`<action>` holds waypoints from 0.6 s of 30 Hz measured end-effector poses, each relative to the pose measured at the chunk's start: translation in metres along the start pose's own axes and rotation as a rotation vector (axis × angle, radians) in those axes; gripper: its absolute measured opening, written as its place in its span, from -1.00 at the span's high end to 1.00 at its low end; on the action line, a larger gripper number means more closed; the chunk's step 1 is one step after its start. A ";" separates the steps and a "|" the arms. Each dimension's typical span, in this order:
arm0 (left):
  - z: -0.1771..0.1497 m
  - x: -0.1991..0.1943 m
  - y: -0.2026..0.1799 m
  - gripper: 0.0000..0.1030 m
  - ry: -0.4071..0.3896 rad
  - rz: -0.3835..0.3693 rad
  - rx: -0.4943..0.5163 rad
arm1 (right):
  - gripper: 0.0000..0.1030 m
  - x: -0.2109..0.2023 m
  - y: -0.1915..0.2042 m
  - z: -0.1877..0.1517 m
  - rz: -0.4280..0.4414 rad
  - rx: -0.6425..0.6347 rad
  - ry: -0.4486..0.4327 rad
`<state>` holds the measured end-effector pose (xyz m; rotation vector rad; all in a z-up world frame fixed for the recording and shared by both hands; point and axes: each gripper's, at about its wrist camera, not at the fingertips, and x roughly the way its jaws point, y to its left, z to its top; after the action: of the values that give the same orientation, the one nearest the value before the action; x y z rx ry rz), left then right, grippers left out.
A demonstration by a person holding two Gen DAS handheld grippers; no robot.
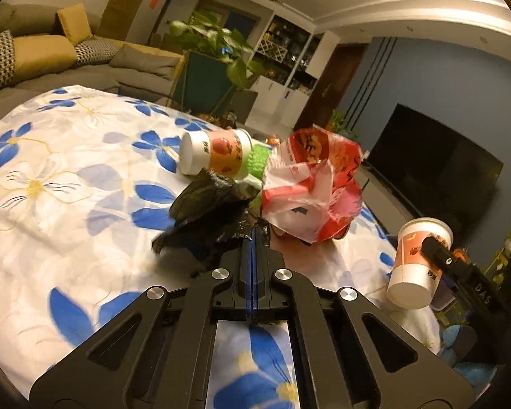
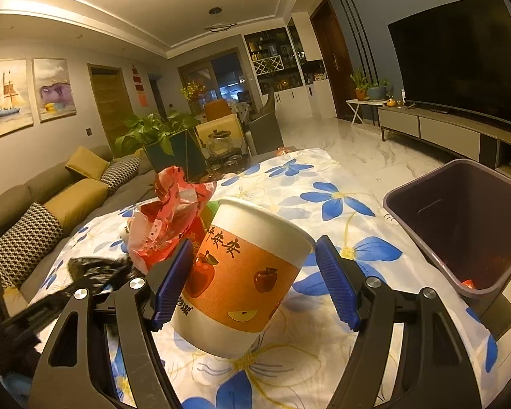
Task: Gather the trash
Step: 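Grasp the white-orange paper cup with the right tool while the left tool grasps the black bag, then carry the white-orange cup and black bag over the grey bin with both tools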
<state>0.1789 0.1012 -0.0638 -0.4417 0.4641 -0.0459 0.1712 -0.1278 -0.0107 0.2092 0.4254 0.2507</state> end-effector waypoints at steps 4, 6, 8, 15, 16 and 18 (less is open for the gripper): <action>0.004 -0.032 0.003 1.00 -0.056 0.013 -0.016 | -0.39 -0.010 0.000 0.000 0.001 -0.011 -0.015; 0.007 -0.046 0.003 1.00 -0.077 0.010 -0.019 | -0.39 -0.015 0.000 -0.001 0.004 -0.012 -0.021; 0.008 -0.058 -0.001 1.00 -0.091 0.008 -0.011 | -0.39 -0.019 0.000 -0.001 0.008 -0.010 -0.023; 0.009 -0.071 -0.023 1.00 -0.096 -0.016 0.031 | -0.39 -0.036 -0.001 0.000 0.021 -0.014 -0.039; 0.009 -0.071 -0.025 1.00 -0.093 -0.023 0.032 | -0.39 -0.039 -0.002 0.001 0.022 -0.015 -0.044; 0.008 -0.071 -0.032 1.00 -0.088 -0.045 0.038 | -0.39 -0.043 -0.003 0.002 0.020 -0.015 -0.051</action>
<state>0.1211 0.0857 -0.0137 -0.4155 0.3659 -0.0783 0.1346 -0.1432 0.0063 0.2047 0.3710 0.2674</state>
